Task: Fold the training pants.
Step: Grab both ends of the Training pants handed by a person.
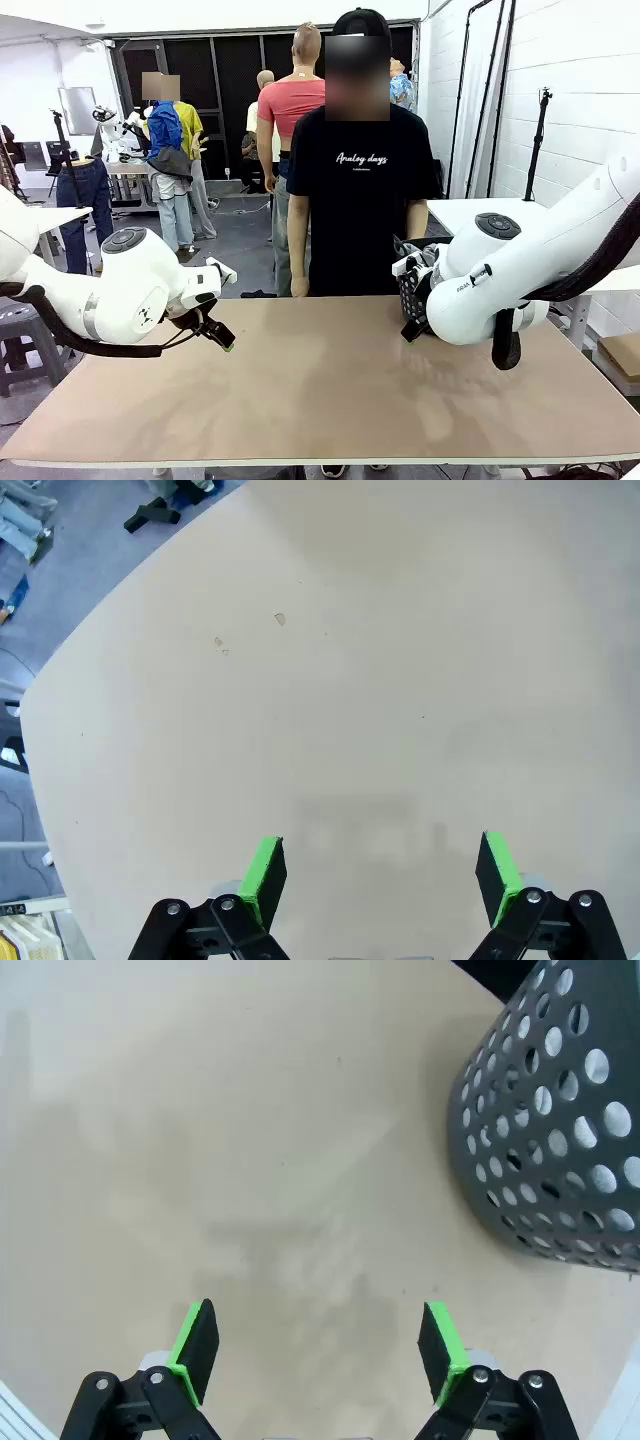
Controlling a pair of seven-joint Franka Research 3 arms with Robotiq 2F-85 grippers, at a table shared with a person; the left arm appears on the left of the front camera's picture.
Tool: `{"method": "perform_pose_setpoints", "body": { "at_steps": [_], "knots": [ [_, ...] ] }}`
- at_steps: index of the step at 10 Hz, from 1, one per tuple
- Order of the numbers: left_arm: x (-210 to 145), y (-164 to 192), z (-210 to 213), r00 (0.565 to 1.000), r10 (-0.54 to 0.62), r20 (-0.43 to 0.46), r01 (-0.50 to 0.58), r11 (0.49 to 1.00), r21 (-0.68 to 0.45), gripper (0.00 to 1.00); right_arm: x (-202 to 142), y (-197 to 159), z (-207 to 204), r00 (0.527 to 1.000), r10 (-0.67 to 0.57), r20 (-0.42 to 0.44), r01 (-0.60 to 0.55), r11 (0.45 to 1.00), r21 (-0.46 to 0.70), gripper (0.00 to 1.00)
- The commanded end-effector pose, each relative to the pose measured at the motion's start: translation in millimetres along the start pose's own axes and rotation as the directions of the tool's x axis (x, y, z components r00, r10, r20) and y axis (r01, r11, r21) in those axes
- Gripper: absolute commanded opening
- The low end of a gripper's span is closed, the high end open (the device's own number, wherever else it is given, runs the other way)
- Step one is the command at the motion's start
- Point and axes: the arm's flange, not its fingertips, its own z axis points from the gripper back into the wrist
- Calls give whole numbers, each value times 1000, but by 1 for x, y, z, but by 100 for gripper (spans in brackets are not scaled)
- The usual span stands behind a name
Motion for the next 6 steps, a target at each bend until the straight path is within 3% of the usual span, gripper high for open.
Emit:
{"method": "perform_pose_setpoints", "body": {
  "at_steps": [1, 6],
  "knots": [
    [0, 0, 0, 1000, 0, 0, 0, 1000, 0, 100, 0, 0, 0, 1000, 0, 0, 0, 1000, 0, 100],
    [0, 0, 0, 1000, 0, 0, 0, 1000, 0, 100, 0, 0, 0, 1000, 0, 0, 0, 1000, 0, 100]
  ]
}}
